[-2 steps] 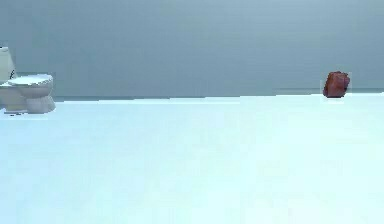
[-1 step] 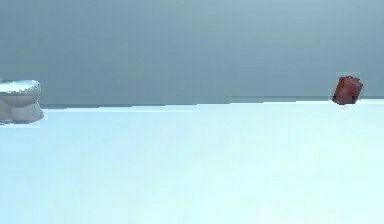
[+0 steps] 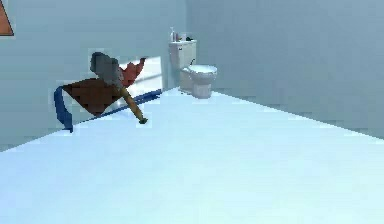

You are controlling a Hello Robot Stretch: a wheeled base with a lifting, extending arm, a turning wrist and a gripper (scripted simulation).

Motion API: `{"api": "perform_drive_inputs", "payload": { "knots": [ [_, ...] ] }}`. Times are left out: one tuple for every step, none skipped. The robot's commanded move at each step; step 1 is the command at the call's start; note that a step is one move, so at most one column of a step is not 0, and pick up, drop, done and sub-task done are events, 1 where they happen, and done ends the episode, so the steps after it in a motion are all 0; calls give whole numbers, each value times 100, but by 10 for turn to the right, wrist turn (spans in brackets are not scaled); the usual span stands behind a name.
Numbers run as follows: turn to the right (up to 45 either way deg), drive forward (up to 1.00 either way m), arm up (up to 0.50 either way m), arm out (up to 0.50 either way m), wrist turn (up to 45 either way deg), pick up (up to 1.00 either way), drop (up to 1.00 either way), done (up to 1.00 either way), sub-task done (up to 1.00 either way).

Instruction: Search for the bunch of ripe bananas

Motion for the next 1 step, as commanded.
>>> {"api": "perform_drive_inputs", "payload": {
  "knots": [
    [0, 25, 0, 0, 0, 0, 0, 0, 0]
  ]
}}
